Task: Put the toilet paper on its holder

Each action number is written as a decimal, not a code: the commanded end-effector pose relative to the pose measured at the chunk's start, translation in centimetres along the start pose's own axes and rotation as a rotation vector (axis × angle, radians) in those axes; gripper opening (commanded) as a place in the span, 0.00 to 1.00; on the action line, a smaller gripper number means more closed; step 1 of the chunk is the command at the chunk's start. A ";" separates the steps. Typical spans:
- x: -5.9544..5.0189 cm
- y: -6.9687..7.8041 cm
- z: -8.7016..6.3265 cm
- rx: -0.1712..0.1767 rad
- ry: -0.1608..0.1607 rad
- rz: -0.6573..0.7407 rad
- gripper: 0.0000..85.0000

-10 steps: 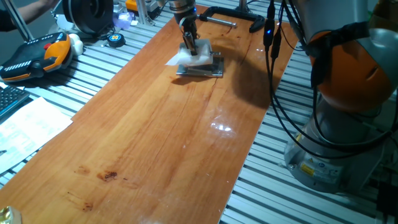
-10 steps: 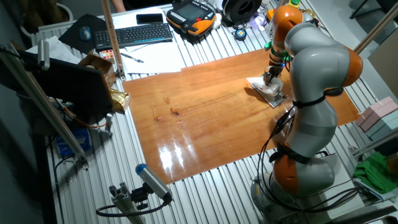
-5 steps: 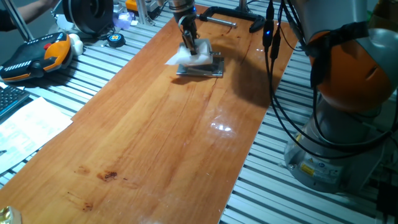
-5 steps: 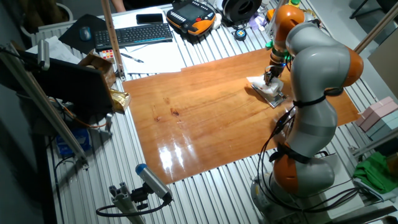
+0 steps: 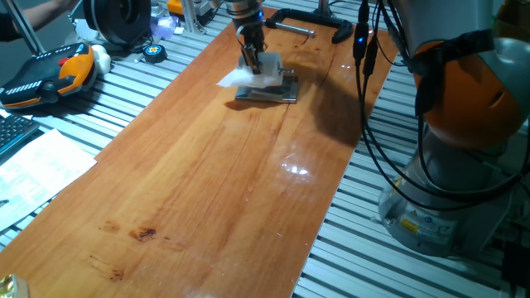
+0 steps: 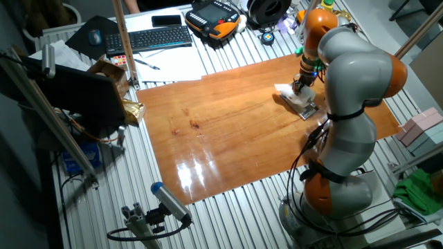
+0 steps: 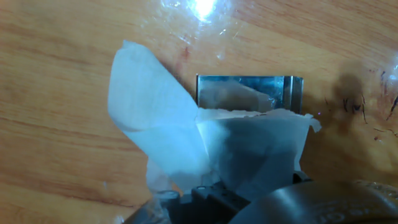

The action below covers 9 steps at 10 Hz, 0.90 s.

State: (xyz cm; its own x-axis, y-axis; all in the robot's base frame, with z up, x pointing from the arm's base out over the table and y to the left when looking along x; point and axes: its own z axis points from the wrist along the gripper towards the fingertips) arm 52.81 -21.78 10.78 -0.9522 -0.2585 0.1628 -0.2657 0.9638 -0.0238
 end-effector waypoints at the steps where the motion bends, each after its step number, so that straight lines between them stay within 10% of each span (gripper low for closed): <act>1: 0.1 0.0 0.0 0.004 0.001 0.001 0.84; 9: -1.0 0.0 -1.5 0.003 0.010 0.018 0.89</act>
State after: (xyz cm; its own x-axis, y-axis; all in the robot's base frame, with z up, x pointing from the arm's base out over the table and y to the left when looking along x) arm 54.02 -21.36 12.06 -0.9554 -0.2405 0.1716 -0.2491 0.9680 -0.0301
